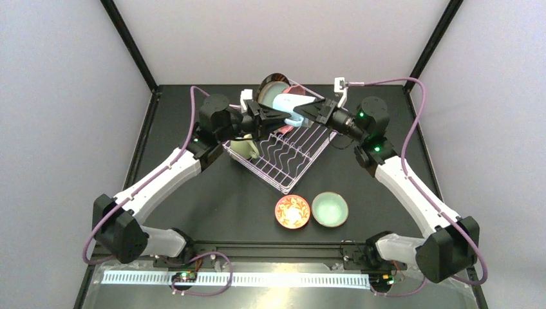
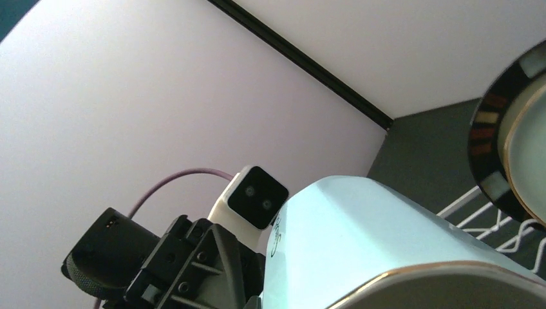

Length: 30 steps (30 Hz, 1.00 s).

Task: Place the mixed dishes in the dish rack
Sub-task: Pass from the right arm to the left

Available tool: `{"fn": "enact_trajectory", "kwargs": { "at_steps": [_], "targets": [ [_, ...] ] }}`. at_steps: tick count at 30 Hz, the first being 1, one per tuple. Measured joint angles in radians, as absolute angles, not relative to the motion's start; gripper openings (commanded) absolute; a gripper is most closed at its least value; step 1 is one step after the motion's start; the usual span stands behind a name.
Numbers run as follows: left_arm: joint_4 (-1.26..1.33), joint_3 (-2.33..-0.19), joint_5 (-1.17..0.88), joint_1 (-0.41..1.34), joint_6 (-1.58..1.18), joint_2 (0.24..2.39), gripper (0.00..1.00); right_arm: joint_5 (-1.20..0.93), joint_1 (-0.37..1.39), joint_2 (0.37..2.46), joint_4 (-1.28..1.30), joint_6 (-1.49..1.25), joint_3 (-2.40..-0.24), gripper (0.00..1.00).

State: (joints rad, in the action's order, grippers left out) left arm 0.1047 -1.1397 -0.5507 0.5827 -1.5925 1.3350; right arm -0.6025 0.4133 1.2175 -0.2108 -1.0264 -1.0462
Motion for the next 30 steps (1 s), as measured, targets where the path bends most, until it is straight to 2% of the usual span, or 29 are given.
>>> {"fn": "enact_trajectory", "kwargs": {
  "at_steps": [7, 8, 23, 30],
  "targets": [
    [0.13, -1.135, -0.547, 0.574, -1.677, 1.335, 0.03, -0.601, 0.414, 1.218, -0.334, -1.031, -0.995, 0.0],
    [0.13, -1.134, -0.547, 0.572, -1.681, 1.335, 0.02, -0.6, 0.414, 1.219, -0.347, -1.033, -0.989, 0.0],
    [0.139, -1.112, -0.538, 0.55, -1.655, 1.34, 0.01, -0.61, 0.414, 1.285, -0.449, -1.061, -0.968, 0.0],
    [0.12, -1.113, -0.537, 0.548, -1.615, 1.34, 0.01, -0.613, 0.415, 1.29, -0.436, -1.052, -0.968, 0.11]
  ]
}}
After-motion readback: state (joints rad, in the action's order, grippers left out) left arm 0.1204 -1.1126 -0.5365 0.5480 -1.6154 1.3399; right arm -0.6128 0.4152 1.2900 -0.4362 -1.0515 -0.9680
